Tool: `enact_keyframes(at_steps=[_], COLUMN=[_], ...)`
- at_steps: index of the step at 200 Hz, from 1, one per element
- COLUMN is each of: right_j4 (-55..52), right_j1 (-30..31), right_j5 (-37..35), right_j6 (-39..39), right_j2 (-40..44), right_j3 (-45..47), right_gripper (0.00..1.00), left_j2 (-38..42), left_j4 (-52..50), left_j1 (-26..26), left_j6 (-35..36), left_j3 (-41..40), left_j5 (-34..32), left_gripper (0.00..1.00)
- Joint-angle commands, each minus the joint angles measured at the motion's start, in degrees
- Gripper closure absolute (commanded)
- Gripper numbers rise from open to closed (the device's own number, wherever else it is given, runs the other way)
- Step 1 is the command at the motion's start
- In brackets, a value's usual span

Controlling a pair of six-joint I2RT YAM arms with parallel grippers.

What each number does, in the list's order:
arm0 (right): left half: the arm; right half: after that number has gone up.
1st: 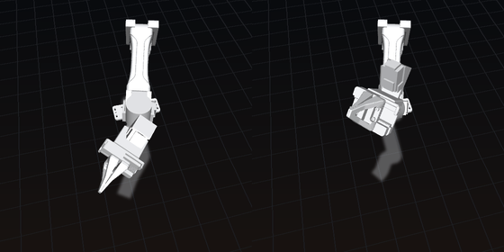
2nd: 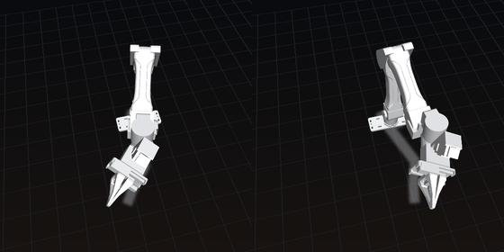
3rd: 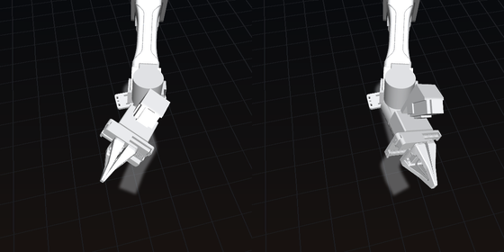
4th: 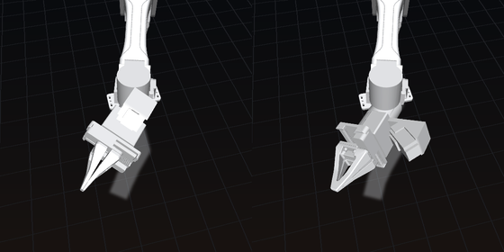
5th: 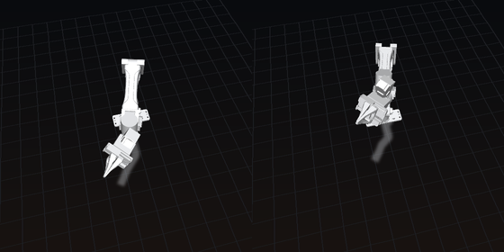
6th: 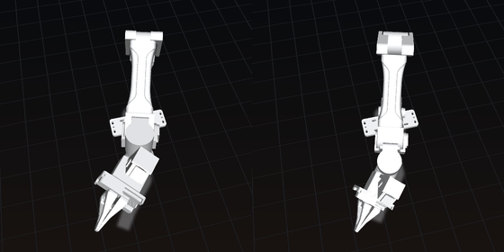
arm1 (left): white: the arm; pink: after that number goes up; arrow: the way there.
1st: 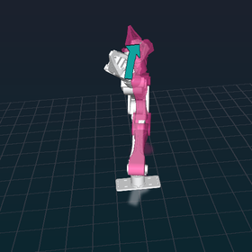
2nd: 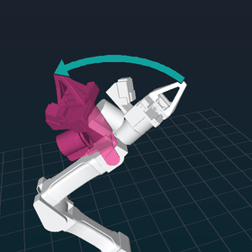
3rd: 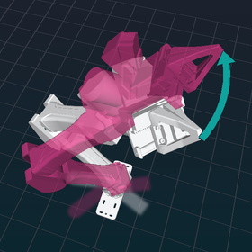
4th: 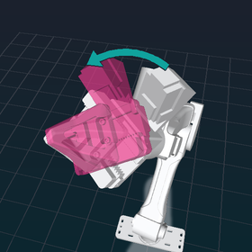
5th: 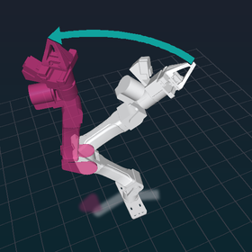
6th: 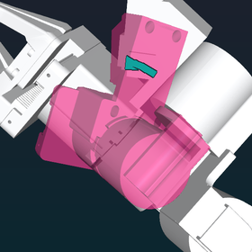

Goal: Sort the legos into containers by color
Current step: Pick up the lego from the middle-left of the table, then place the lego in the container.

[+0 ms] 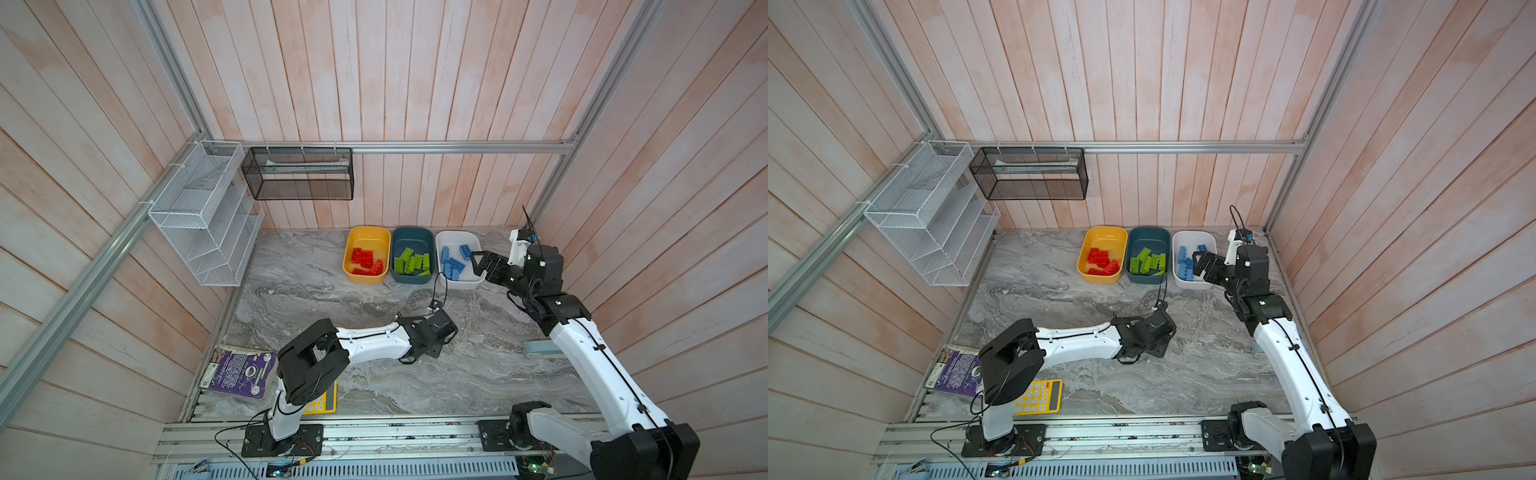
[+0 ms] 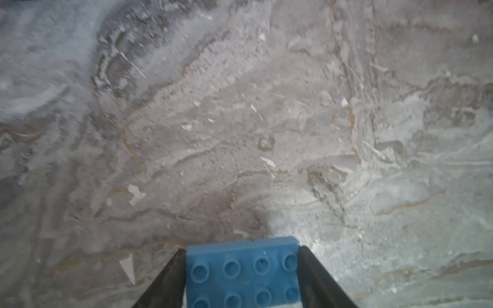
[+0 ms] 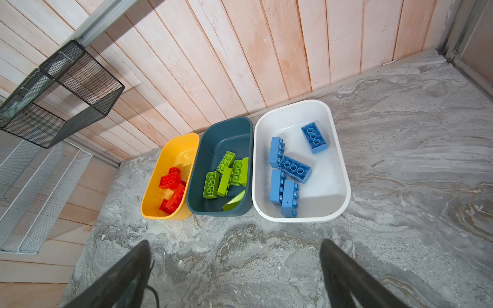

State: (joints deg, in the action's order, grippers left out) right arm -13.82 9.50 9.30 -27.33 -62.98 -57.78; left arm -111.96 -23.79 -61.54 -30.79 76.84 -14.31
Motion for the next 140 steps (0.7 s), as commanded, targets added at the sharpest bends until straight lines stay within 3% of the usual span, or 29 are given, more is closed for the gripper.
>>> enact_keyframes(at_steps=[1, 60, 140], right_j4=[-0.9, -0.9, -0.5], right_j1=[0.0, -0.1, 0.0], right_j5=[0.2, 1.5, 5.5], right_j6=[-0.7, -1.3, -2.4], right_j2=[1.4, 5.6, 11.4], right_j3=[-0.2, -2.1, -6.5], right_gripper=[0.02, 0.02, 0.04], left_j2=[2.2, -1.8, -21.1], left_j4=[2.0, 3.3, 2.8], left_j1=[2.5, 10.2, 15.1], left_j6=[2.9, 7.2, 11.1], left_j3=[2.2, 13.0, 43.0], left_j5=[2.0, 6.4, 17.8], left_gripper=[0.4, 0.4, 0.39])
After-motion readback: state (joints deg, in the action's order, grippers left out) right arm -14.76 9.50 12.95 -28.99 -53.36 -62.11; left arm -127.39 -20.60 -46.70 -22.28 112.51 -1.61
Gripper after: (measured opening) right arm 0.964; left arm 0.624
